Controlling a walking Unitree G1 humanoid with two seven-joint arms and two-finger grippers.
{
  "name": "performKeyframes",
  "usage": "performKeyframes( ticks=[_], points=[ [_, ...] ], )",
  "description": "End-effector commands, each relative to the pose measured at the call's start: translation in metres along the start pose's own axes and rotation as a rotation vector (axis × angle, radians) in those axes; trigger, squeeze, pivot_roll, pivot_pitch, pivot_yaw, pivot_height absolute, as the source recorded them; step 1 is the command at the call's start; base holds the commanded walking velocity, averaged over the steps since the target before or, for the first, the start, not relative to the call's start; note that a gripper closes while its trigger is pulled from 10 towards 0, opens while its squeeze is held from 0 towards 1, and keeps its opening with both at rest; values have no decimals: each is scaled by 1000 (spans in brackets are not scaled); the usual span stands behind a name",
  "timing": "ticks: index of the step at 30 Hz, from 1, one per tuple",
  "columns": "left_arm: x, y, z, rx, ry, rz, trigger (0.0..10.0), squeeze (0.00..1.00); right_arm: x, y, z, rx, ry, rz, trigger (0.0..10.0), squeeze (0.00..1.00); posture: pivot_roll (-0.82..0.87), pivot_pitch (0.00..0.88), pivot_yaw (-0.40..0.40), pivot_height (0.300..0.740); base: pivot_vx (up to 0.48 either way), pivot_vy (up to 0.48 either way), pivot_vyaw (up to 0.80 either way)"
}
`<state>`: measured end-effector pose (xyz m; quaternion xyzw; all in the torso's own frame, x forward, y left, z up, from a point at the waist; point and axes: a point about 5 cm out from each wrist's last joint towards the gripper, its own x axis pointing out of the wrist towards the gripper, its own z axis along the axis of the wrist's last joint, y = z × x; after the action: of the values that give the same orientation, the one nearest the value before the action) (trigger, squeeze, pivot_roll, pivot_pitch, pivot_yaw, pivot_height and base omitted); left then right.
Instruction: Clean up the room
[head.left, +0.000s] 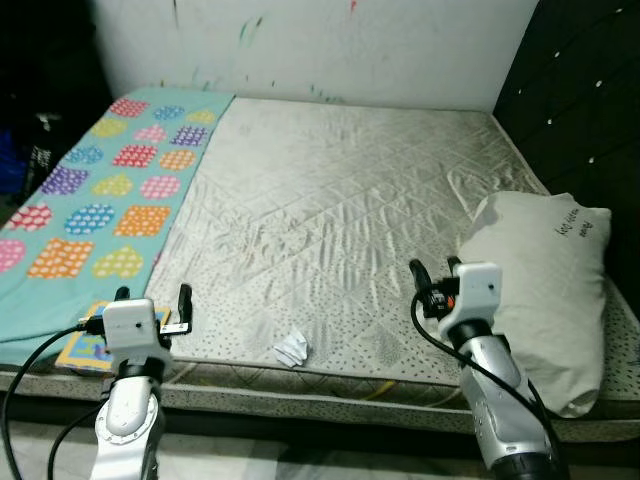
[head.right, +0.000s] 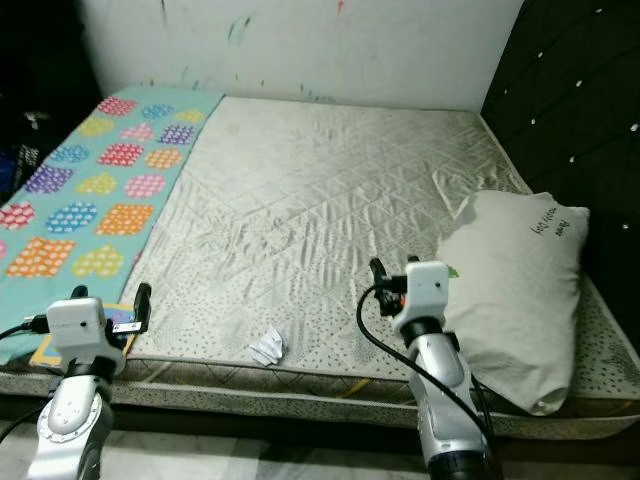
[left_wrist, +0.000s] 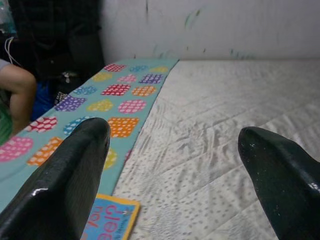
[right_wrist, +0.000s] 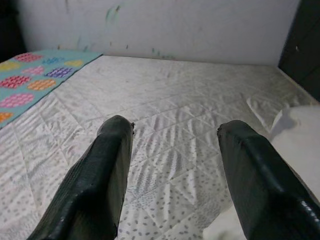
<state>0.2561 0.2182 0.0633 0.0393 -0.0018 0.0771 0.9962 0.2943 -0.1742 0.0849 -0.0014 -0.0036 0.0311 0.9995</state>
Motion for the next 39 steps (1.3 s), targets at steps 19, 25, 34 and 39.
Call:
performKeyframes(
  ticks=[19,25,34,39],
  points=[
    [14,-17,20,0,-75,-52,10000,0,5,11,8,34,-31,-40,10000,0,86,2,82,740,0,0,-70],
    [5,-15,14,-17,-60,-17,10000,0,8,22,9,51,-28,21,10000,0,124,0,25,740,0,0,-769],
    [4,-24,13,-54,-44,12,10000,0,21,23,14,32,-30,56,10000,0,123,0,5,740,0,0,-47],
    [0,-30,12,-76,-32,-36,10000,0,18,16,15,23,-37,38,10000,0,98,4,18,740,0,0,0]
  ],
)
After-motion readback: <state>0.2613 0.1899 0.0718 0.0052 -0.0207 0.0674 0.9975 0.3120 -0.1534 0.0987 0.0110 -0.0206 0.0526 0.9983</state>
